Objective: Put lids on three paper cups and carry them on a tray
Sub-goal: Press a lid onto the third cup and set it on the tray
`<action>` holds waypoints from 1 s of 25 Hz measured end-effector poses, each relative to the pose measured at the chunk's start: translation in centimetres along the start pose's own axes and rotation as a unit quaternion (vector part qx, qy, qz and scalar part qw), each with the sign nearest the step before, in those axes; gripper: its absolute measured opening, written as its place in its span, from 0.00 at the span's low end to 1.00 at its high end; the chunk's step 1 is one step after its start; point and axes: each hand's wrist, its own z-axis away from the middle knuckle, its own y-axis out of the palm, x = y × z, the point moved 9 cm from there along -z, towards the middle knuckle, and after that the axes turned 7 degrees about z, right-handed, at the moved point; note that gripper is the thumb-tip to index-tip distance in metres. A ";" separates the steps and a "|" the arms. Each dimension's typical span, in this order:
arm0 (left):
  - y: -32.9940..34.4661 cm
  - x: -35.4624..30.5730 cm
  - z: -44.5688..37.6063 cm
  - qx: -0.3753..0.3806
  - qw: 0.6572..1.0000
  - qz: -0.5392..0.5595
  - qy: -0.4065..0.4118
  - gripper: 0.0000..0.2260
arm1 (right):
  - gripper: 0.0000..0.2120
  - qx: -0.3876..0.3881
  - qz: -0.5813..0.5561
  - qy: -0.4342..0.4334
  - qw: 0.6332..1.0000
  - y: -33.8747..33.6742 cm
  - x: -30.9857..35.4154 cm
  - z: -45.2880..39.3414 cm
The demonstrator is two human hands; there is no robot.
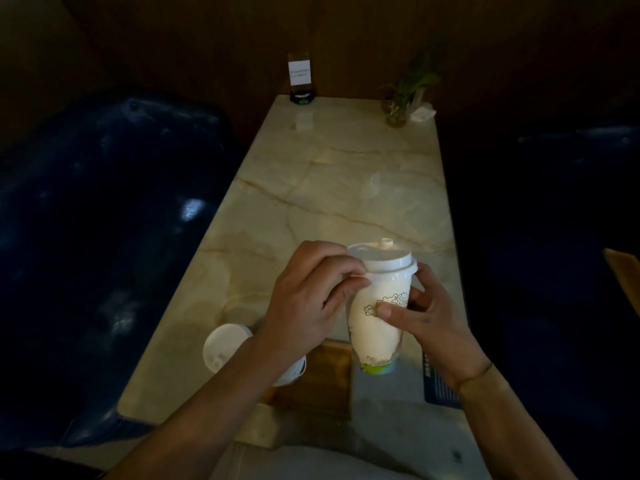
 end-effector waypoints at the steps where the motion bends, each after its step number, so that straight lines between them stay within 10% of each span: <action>1: 0.3 0.0 0.2 0.004 1.000 -0.005 0.003 0.06 | 0.35 -0.007 0.012 -0.008 1.000 0.2 0.2 -0.1; 9: 2.2 -0.5 0.5 0.006 0.999 -0.036 0.020 0.08 | 0.32 -0.107 0.150 -0.039 0.982 0.3 0.7 -0.4; 25: 0.7 0.0 0.1 0.004 0.996 0.082 -0.023 0.08 | 0.23 0.037 -0.035 0.008 0.999 0.6 -0.3 0.3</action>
